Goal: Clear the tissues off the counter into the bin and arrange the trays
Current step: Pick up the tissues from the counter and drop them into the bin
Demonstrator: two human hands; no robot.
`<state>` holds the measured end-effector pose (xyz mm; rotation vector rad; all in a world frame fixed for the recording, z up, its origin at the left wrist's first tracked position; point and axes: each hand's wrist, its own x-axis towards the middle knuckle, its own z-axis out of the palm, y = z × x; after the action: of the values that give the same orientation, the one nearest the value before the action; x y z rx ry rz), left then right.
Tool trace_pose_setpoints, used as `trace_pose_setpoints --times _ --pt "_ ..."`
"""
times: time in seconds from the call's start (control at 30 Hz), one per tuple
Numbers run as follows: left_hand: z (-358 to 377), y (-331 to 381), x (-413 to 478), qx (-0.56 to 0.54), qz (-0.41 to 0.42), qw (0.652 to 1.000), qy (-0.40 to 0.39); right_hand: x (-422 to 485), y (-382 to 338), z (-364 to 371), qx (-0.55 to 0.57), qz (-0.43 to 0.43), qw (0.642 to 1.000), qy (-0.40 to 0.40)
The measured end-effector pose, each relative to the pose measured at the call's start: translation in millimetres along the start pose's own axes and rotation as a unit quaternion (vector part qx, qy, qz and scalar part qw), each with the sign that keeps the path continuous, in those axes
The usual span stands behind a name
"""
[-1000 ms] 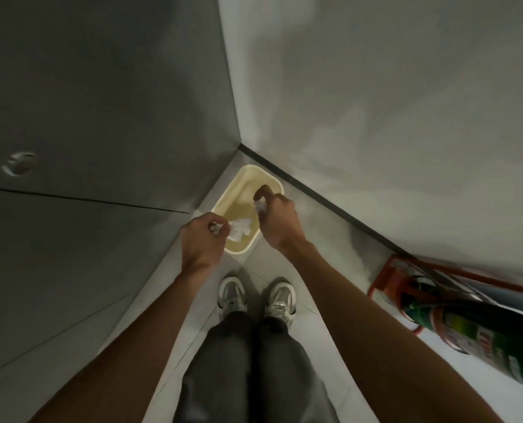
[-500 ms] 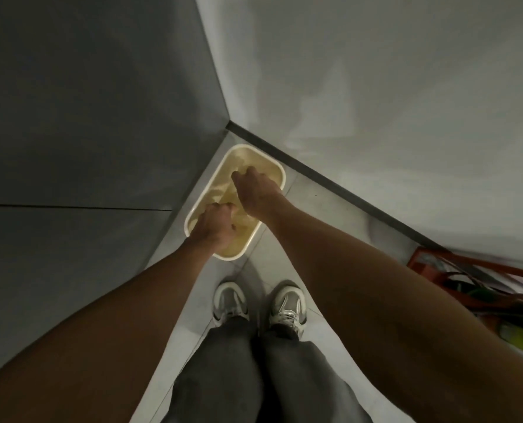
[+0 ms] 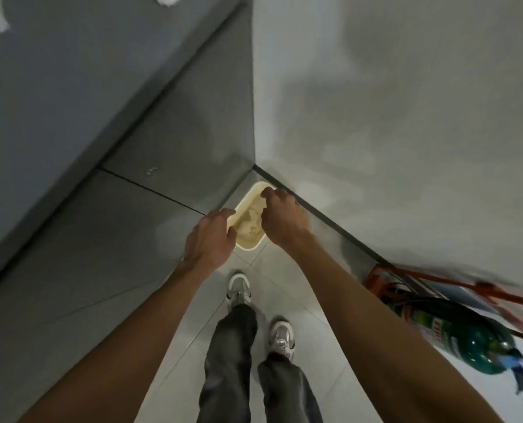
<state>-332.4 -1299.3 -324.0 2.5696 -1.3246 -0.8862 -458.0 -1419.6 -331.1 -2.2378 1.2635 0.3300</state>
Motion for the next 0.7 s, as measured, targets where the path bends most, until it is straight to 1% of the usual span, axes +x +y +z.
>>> trace_pose_setpoints --times 0.1,0.17,0.23,0.4,0.57,0.7 --pt "-49.9 6.8 -63.1 -0.058 0.004 0.996 0.062 -59.9 -29.9 -50.0 0.028 -0.024 0.998 0.044" --pt "-80.0 9.8 -106.6 -0.109 0.003 0.990 0.094 -101.0 -48.4 -80.9 0.041 -0.041 0.997 0.057" --pt "-107.5 11.3 -150.3 -0.150 -0.007 0.980 0.133 -138.8 -65.8 -109.7 0.065 -0.051 0.994 0.070" --pt "-158.9 7.7 -244.8 -0.205 -0.040 0.952 0.224 -217.7 -105.3 -161.2 0.115 -0.094 0.983 0.105" --pt "-193.6 -1.2 -310.5 -0.231 -0.069 0.923 0.300 -266.1 -140.6 -192.2 0.159 -0.124 0.971 0.127" --pt "-211.3 -17.2 -335.3 -0.248 -0.100 0.898 0.349 -277.9 -164.1 -209.4 0.173 -0.150 0.964 0.138"
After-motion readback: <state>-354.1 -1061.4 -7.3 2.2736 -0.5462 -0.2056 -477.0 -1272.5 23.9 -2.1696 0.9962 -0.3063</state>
